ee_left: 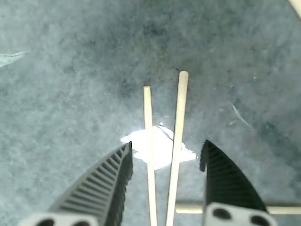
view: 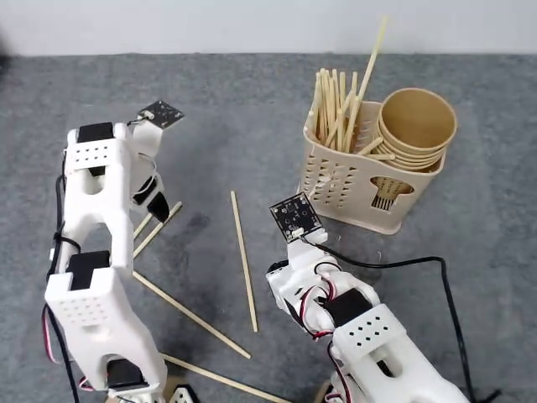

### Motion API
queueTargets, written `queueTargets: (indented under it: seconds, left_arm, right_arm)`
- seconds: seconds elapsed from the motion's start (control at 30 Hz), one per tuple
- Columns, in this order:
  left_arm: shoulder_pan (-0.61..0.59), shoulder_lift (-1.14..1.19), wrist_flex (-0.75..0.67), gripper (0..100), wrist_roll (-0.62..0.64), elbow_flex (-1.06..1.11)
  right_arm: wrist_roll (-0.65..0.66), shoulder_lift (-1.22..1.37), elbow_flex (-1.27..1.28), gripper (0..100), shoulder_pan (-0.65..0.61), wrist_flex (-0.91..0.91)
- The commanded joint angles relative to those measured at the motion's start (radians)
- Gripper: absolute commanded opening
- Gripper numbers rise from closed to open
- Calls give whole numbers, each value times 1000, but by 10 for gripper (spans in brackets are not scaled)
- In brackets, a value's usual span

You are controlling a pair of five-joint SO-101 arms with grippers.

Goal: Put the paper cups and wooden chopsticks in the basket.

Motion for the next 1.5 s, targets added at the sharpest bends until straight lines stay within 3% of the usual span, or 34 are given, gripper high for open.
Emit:
queueTargets:
  seconds: [0.0,0.33,0.53,0.83,1.03,1.3,1.47]
  left_arm:
    - [2,-11,-14,231,-12,2]
    - [-6,186,-104,213,-11,-2]
    - [34,199,-32,7,-75,-33]
    - [106,187,115,12,-112,-70]
    - [92,187,273,12,-109,-272]
    - [81,190,273,18,-51,-331]
    - [48,190,270,145,-54,-331]
  right_arm:
    - [12,-7,-6,15,-7,-12]
    - [12,-7,-6,15,-7,-12]
    - [12,-7,-6,15,-7,-12]
    - [12,-7,-6,15,-7,-10]
    - [12,-8,-6,15,-7,-10]
    - [12,-8,-6,15,-7,-10]
    - [12,-8,-6,15,-7,-10]
